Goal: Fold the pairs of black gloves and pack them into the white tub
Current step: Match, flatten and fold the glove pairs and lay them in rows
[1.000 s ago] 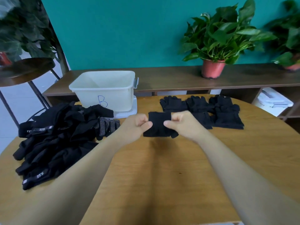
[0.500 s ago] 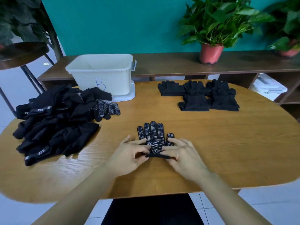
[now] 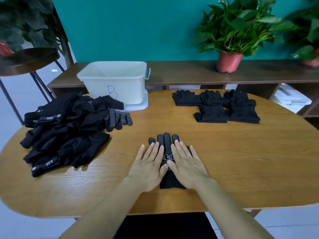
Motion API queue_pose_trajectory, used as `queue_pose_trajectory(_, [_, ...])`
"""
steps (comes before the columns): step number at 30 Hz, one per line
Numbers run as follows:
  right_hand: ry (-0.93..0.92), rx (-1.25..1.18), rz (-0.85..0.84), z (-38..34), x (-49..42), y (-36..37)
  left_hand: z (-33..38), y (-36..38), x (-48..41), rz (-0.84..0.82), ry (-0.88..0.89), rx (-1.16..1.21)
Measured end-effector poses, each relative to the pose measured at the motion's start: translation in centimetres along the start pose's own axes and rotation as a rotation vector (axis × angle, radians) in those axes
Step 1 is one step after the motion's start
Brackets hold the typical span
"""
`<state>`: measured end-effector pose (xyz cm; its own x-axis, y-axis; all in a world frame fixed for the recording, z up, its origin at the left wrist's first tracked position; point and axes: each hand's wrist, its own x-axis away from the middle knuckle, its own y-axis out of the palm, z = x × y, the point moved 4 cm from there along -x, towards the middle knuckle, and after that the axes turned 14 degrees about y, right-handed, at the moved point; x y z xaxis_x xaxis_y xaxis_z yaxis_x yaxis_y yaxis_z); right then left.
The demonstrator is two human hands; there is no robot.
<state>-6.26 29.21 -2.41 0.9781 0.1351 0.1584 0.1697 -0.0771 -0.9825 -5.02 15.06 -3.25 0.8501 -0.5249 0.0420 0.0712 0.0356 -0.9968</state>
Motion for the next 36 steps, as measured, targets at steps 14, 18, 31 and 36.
queue_pose_trajectory(14, [-0.006,-0.003,-0.012,0.3,-0.7,-3.2,-3.0,-1.3,0.6,0.025,-0.037,0.031])
queue_pose_trajectory(18, [-0.039,0.011,0.116,-1.1,-1.0,-5.8,-5.0,-3.6,1.6,0.070,-0.082,-0.001])
queue_pose_trajectory(31, [-0.134,-0.025,0.311,-7.2,-2.1,-10.0,-10.7,-7.7,6.4,0.234,-0.132,-0.115])
queue_pose_trajectory(36, [-0.197,-0.025,0.323,-9.8,-4.5,-10.1,-14.1,-8.7,6.7,0.296,-0.171,-0.112])
